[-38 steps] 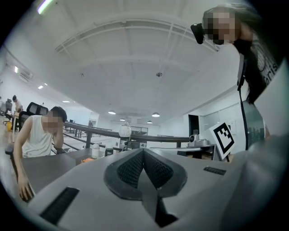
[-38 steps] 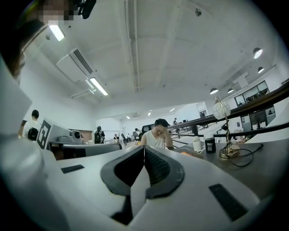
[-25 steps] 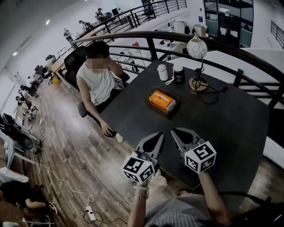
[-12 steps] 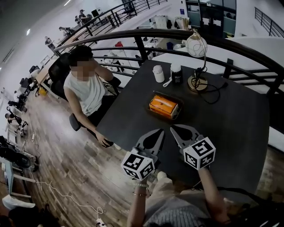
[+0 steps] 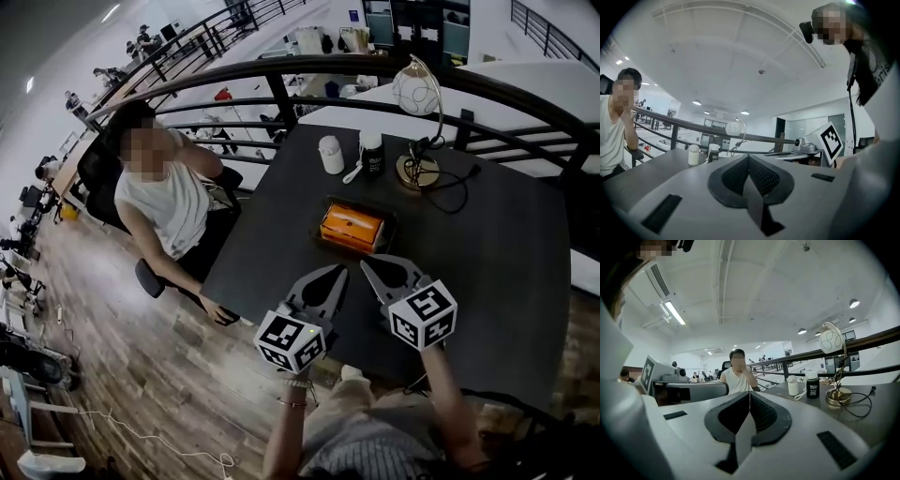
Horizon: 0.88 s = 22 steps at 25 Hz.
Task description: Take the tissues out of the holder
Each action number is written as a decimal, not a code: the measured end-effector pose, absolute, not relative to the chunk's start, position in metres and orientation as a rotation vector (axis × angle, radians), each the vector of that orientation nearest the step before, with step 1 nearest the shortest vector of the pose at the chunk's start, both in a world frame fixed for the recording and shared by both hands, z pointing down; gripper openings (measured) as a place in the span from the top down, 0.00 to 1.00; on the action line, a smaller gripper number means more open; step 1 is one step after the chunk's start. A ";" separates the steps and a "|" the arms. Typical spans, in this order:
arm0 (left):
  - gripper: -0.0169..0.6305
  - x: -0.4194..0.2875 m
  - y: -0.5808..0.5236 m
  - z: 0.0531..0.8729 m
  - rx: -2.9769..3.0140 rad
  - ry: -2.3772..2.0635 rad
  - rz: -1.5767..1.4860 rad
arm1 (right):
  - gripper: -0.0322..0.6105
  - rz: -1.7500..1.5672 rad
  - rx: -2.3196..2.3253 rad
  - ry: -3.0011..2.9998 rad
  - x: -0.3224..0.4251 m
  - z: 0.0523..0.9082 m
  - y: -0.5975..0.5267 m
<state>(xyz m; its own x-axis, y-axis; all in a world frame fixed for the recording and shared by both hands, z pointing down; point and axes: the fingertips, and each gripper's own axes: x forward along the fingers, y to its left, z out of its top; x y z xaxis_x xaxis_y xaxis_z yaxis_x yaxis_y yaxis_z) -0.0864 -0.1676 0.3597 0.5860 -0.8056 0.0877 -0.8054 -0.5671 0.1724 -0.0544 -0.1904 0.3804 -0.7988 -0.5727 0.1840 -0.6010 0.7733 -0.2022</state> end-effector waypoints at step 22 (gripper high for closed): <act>0.96 -0.121 -0.236 0.411 2.517 -1.283 0.055 | 0.93 0.289 0.737 -2.597 -0.087 0.409 -0.266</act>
<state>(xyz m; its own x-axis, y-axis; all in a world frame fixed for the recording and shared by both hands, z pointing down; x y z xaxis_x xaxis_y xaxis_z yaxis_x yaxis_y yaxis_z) -0.1208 -0.2356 0.4114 0.5974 -0.7827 0.1748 -0.7948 -0.5486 0.2597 -0.0868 -0.2660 0.4094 -0.7693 -0.4523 0.4512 -0.5404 0.8374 -0.0820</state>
